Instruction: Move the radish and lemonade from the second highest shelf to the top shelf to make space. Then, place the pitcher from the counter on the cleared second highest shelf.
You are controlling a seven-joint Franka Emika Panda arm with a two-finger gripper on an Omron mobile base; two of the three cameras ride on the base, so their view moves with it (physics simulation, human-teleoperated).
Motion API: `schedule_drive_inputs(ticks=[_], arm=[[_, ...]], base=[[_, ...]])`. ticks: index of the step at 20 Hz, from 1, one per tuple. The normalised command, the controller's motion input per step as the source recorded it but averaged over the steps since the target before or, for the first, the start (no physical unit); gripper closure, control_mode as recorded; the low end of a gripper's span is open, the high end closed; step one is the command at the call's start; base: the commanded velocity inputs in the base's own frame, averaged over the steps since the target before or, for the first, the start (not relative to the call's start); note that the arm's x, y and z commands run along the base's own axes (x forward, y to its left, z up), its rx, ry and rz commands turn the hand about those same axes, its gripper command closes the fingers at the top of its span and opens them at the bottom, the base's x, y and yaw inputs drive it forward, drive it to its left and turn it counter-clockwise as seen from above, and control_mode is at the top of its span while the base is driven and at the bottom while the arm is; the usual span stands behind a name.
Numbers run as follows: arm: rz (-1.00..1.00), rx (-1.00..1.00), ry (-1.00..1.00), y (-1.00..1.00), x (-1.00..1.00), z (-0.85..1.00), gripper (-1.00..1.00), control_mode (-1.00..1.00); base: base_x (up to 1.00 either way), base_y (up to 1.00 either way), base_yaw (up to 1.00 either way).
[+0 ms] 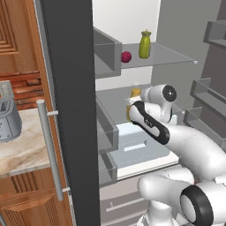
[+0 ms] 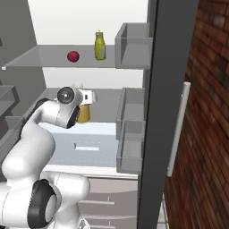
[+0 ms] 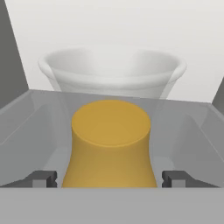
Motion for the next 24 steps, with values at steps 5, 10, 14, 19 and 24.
schedule_drive_inputs(ticks=[5, 10, 14, 19, 24], arm=[[0.00, 0.00, 0.00, 0.03, 0.58, -0.16, 1.00, -1.00], [0.00, 0.00, -0.01, 0.00, 0.52, -0.27, 1.00, -1.00], [0.00, 0.00, -0.01, 0.00, 0.53, -0.29, 1.00, -1.00], [0.00, 0.00, -0.02, 0.00, 0.53, -0.28, 1.00, -1.00], [0.00, 0.00, -0.05, 0.03, 0.44, -0.32, -1.00, -1.00]], base=[[0.00, 0.00, 0.00], [0.00, 0.00, 0.00], [0.00, 0.00, 0.00], [0.00, 0.00, 0.00], [0.00, 0.00, 0.00]])
